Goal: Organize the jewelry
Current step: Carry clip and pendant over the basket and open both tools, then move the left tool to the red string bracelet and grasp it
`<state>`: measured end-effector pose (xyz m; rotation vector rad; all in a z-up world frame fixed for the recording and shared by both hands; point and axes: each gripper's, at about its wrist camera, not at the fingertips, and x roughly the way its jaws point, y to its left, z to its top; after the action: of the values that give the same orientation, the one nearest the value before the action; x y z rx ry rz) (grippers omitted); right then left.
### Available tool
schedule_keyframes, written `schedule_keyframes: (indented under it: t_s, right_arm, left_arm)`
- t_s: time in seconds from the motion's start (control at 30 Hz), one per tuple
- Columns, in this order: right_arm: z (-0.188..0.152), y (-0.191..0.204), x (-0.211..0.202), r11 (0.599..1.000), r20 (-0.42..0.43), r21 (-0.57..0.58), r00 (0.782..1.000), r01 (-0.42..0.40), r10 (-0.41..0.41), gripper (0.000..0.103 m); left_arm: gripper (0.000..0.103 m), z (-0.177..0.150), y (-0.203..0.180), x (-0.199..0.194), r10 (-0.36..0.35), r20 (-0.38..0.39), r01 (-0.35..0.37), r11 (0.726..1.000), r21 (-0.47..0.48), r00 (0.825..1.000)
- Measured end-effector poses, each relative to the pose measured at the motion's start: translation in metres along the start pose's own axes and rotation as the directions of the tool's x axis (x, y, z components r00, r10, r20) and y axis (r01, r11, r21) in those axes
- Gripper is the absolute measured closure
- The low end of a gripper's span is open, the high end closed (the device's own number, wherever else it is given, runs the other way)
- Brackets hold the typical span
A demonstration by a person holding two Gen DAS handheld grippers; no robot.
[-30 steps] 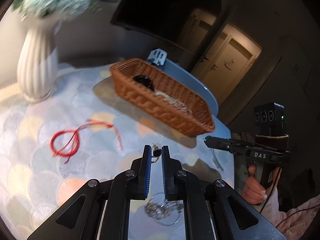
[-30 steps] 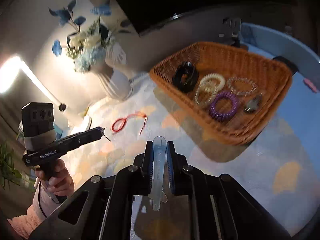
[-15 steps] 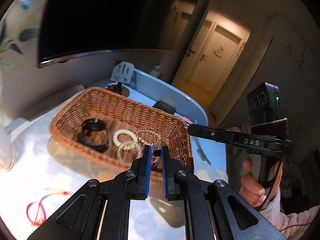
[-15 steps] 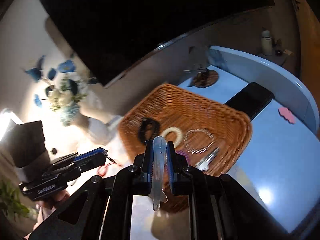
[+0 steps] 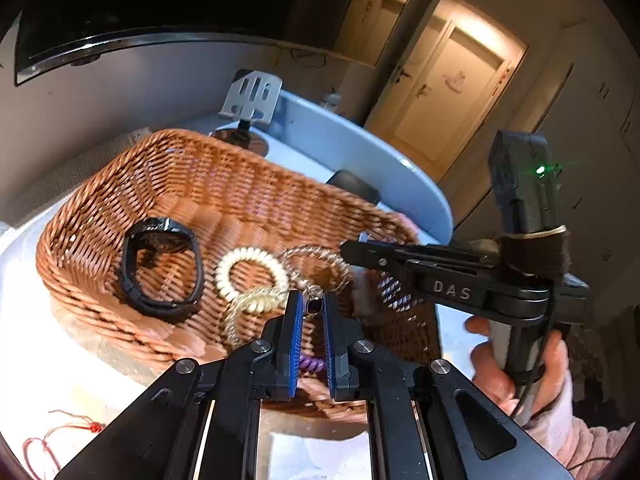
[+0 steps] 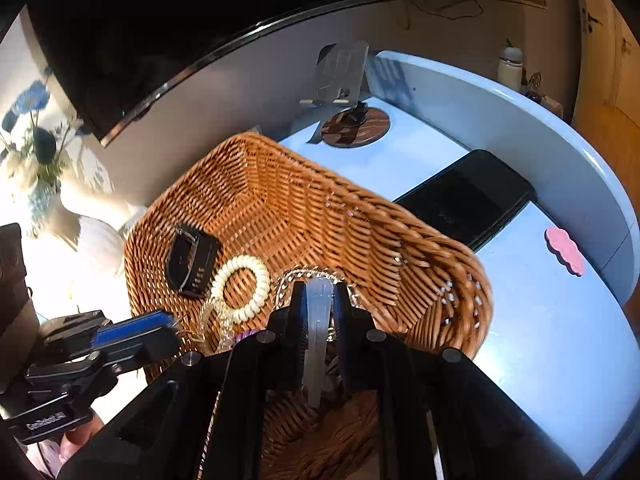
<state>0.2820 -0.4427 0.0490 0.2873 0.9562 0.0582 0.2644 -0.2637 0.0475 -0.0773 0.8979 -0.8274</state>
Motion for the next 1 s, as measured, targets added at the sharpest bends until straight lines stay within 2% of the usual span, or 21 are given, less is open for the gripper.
schedule_keyframes:
  t_s: [0.07,0.13,0.17,0.3,0.4,0.43,0.53,0.63,0.8,0.9,1.0]
  right_arm:
    - [0.000,-0.002,-0.005,1.000,0.014,0.004,1.000,0.005,-0.005,0.087]
    - [-0.001,-0.004,-0.011,1.000,0.021,0.011,1.000,0.000,0.000,0.086]
    - [-0.002,-0.004,-0.016,1.000,0.025,0.014,1.000,-0.010,0.010,0.086]
    - [-0.003,0.007,-0.038,0.999,0.063,-0.018,0.997,-0.039,0.040,0.083]
    - [0.000,0.018,-0.045,0.999,0.080,-0.053,0.997,-0.004,0.008,0.070]
    - [-0.001,0.020,-0.045,0.999,0.065,-0.050,0.998,-0.005,0.008,0.070]
    - [-0.011,0.027,-0.059,0.996,0.068,-0.034,0.994,-0.078,0.081,0.070]
    - [-0.035,0.045,-0.078,0.990,0.092,-0.084,0.989,-0.111,0.119,0.070]
    - [-0.103,0.092,-0.094,0.965,0.094,-0.205,0.978,-0.163,0.186,0.070]
    - [-0.142,0.115,-0.084,0.960,0.075,-0.227,0.980,-0.165,0.186,0.070]
    - [-0.164,0.133,-0.055,0.957,-0.016,-0.217,0.981,-0.195,0.196,0.070]
  left_arm:
    - [0.089,0.000,0.003,-0.005,-0.073,0.015,0.073,0.997,-0.029,0.997]
    - [0.066,0.001,0.004,-0.011,-0.058,0.029,0.060,0.997,-0.052,0.998]
    - [0.062,0.001,0.003,-0.015,-0.039,0.038,0.041,0.998,-0.055,0.999]
    - [0.060,-0.006,-0.003,-0.039,-0.008,0.059,0.011,0.999,-0.050,0.998]
    - [0.060,-0.015,-0.012,-0.063,0.030,0.070,-0.027,0.999,-0.041,0.997]
    - [0.060,-0.019,-0.014,-0.072,0.041,0.075,-0.038,0.999,-0.036,0.996]
    - [0.060,-0.039,-0.022,-0.107,0.069,0.104,-0.069,0.998,-0.001,0.992]
    - [0.060,-0.071,-0.027,-0.147,0.041,0.158,-0.048,0.998,0.041,0.987]
    - [0.056,-0.131,-0.015,-0.190,0.112,0.190,-0.116,0.993,0.010,0.975]
    - [0.056,-0.167,0.008,-0.205,0.134,0.189,-0.123,0.990,-0.068,0.973]
    - [0.056,-0.199,0.034,-0.209,0.148,0.170,-0.122,0.980,-0.156,0.974]
